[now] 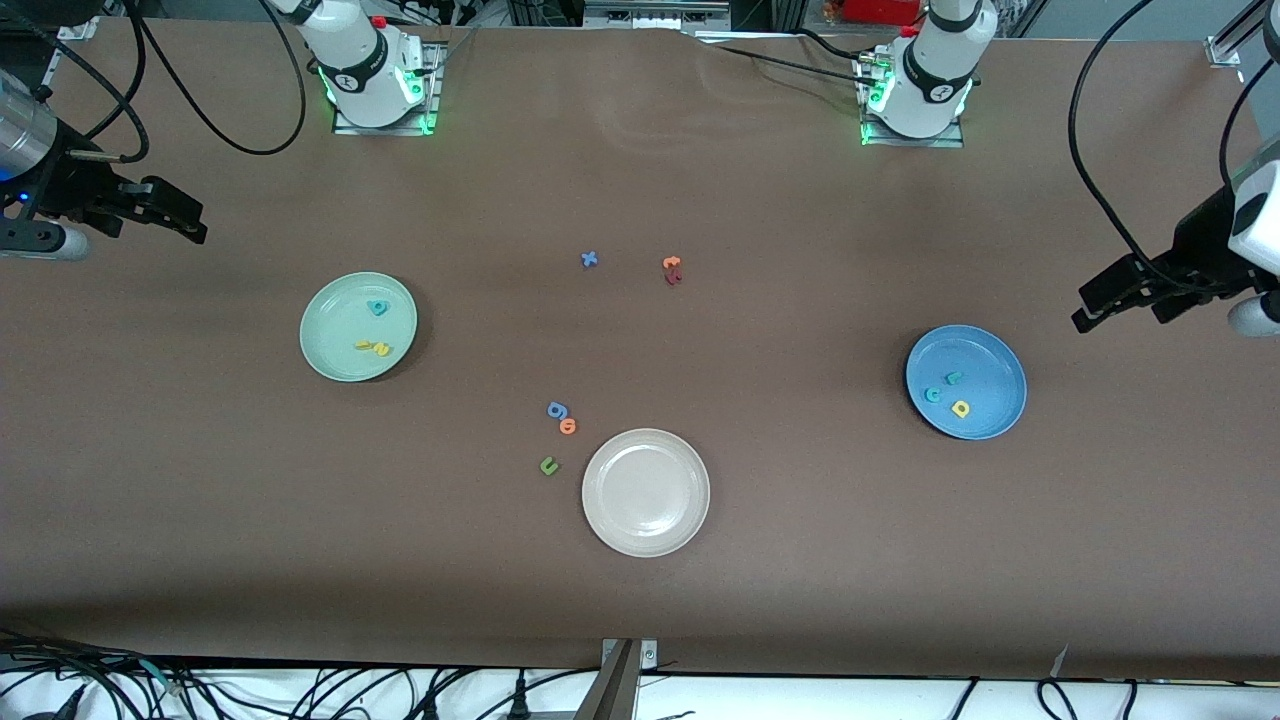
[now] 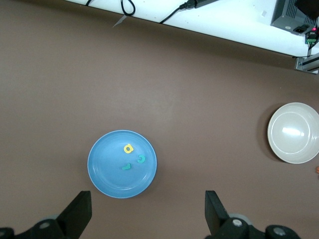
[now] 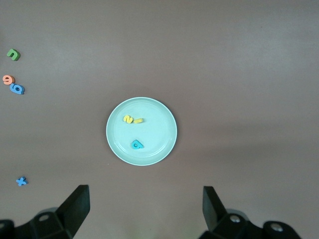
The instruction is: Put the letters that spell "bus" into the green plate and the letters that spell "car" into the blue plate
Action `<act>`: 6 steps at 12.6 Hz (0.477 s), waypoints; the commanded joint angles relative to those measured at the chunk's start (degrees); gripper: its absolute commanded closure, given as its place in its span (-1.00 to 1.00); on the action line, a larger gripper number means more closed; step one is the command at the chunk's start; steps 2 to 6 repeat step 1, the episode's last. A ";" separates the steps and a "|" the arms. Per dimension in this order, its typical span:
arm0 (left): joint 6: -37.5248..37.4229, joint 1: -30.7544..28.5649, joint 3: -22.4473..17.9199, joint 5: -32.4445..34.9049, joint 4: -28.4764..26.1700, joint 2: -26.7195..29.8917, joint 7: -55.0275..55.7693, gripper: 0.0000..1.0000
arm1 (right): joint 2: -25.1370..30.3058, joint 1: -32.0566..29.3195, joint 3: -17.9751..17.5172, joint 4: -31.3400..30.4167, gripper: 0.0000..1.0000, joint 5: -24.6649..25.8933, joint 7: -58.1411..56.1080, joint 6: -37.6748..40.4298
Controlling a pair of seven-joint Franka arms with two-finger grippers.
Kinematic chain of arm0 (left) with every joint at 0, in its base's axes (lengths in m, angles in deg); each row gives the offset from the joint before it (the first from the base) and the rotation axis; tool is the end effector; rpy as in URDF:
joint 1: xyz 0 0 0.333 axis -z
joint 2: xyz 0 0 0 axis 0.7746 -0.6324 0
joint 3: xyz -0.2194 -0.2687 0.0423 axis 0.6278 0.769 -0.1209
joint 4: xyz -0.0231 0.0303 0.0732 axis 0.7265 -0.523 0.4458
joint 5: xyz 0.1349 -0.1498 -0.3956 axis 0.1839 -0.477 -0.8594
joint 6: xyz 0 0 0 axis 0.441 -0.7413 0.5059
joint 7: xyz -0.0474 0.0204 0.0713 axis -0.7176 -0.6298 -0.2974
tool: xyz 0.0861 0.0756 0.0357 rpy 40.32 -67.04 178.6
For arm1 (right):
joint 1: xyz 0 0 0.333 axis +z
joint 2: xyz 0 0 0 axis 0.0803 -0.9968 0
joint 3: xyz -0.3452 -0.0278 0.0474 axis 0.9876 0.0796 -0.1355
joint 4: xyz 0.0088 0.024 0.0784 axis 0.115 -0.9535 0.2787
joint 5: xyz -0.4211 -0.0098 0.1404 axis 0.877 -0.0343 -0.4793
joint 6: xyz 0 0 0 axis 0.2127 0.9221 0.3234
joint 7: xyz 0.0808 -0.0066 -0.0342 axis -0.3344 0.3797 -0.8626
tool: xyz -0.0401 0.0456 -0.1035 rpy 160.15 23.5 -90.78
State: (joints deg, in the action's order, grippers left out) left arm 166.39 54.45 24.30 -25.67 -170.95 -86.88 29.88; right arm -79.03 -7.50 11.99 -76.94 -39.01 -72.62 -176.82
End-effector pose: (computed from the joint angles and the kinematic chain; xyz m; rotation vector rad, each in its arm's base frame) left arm 0.6499 -0.0237 0.6280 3.0211 0.3309 0.2019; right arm 0.5875 0.0137 0.6024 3.1129 -0.0973 -0.0690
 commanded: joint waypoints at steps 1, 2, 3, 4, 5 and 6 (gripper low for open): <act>-0.58 0.01 -0.87 0.55 -5.55 5.30 1.82 -1.00 | -0.10 -0.19 -0.13 0.77 -1.00 0.55 -0.35 0.33; -0.58 0.01 -0.87 0.55 -5.55 5.30 1.82 -1.00 | -0.10 -0.19 -0.13 0.77 -1.00 0.55 -0.35 0.33; -0.58 0.01 -0.87 0.55 -5.55 5.30 1.82 -1.00 | -0.10 -0.19 -0.13 0.77 -1.00 0.55 -0.35 0.33; -0.58 0.01 -0.87 0.55 -5.55 5.30 1.82 -1.00 | -0.10 -0.19 -0.13 0.77 -1.00 0.55 -0.35 0.33; -0.58 0.01 -0.87 0.55 -5.55 5.30 1.82 -1.00 | -0.10 -0.19 -0.13 0.77 -1.00 0.55 -0.35 0.33; -0.58 0.01 -0.87 0.55 -5.55 5.30 1.82 -1.00 | -0.10 -0.19 -0.13 0.77 -1.00 0.55 -0.35 0.33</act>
